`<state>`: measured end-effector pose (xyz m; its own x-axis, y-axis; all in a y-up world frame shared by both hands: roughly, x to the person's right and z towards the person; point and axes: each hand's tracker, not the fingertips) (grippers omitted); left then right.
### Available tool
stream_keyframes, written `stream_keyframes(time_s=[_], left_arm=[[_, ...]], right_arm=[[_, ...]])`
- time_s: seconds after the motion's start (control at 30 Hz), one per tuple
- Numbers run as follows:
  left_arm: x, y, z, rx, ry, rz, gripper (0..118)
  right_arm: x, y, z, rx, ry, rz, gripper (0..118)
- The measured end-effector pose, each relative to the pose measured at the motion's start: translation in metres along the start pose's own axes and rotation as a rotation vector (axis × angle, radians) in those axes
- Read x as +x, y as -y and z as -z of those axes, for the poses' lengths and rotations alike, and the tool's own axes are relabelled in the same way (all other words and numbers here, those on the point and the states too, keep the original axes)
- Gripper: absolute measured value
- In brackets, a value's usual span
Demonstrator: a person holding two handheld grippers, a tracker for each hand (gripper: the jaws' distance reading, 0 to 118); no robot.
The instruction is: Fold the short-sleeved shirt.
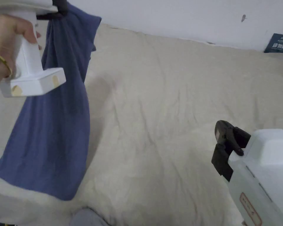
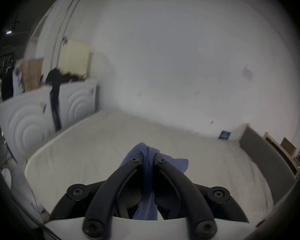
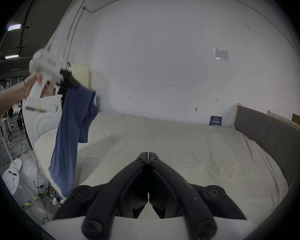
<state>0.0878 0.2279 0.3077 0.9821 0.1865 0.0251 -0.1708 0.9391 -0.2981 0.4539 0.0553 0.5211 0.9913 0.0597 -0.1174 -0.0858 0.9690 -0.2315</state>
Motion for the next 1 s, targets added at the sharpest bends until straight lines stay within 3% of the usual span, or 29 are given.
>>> stream_keyframes(time_s=[0.27,0.53,0.73,1.0], left_arm=[[0.114,-0.100,-0.056,0.139,0.187,0.054,11],[0.210,-0.104,-0.034,0.116,0.313,0.110,11],[0.261,-0.010,0.029,-0.079,0.337,0.183,11],[0.284,0.189,0.097,-0.477,0.336,0.318,11]], right_arm=[[0.037,-0.015,-0.056,0.109,0.138,0.025,1],[0.080,-0.011,-0.089,0.133,0.282,0.066,1],[0.099,0.005,-0.102,0.092,0.345,0.089,1],[0.112,0.021,-0.099,0.031,0.384,0.116,2]])
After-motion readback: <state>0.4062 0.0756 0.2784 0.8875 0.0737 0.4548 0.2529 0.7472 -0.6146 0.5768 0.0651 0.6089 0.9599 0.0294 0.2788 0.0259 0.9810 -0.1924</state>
